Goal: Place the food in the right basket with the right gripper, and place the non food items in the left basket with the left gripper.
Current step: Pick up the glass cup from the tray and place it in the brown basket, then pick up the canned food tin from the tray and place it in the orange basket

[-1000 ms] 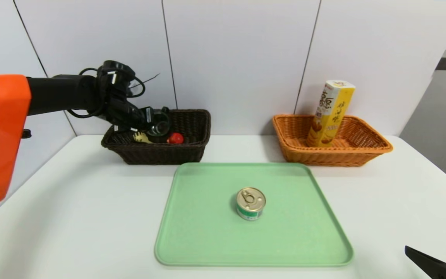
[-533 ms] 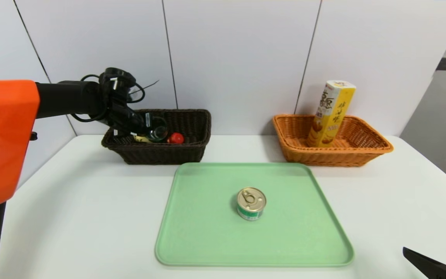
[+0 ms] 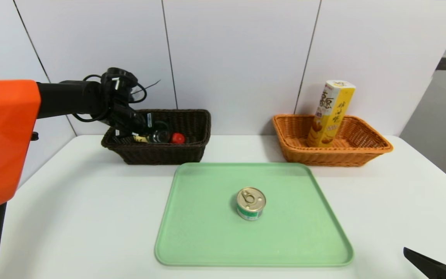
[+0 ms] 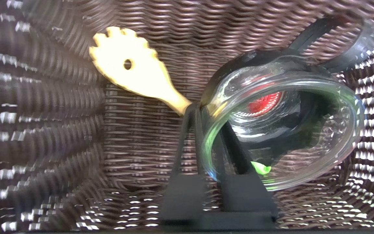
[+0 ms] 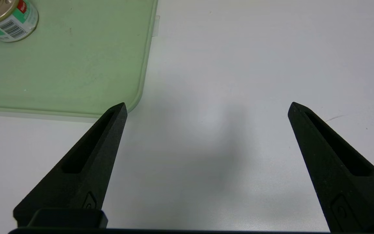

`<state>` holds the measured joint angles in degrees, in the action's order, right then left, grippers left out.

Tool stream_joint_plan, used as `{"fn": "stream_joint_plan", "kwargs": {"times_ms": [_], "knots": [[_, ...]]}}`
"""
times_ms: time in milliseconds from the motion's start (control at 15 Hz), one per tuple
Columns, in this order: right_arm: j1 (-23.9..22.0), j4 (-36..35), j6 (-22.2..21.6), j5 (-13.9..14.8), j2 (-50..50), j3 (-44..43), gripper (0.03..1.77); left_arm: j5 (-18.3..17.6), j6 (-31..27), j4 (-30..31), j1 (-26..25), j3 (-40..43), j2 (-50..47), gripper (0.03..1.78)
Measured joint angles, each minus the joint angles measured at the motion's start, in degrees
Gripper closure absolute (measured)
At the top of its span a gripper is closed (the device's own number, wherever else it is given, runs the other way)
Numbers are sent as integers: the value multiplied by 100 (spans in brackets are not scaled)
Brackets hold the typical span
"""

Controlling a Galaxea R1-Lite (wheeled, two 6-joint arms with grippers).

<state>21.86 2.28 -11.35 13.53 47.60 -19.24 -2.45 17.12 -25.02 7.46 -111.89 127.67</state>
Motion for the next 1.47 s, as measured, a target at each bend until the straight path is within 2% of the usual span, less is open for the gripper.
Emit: {"fn": "stream_joint_plan", "kwargs": {"times_ms": [200, 467, 800, 933, 1067, 1133, 1267, 1467], "knots": [[-1, -9, 6, 2, -22, -5, 9, 26, 22, 0, -13, 1, -5, 106], [-15, -5, -177, 22, -12, -99, 9, 33, 46, 2, -5, 9, -171, 68], [11, -13, -48, 30, -100, -121, 9, 41, 63, 10, 146, 296, -1232, 40], [30, -88, 184, 39, -149, -132, 9, 55, 38, 38, 249, 1029, -1919, 34], [41, -91, 271, -45, -144, -143, 9, 61, 2, 149, 428, 2126, -2721, 29], [46, -91, 308, -185, -141, -143, 9, 59, -11, 252, 518, 2714, -3121, 27], [52, -91, 601, -675, -149, -124, 9, 56, -96, 567, 708, 3931, -3975, 23], [52, -94, 1529, -1521, -169, -28, 9, 48, -245, 901, 935, 5252, -5204, 19]]}}
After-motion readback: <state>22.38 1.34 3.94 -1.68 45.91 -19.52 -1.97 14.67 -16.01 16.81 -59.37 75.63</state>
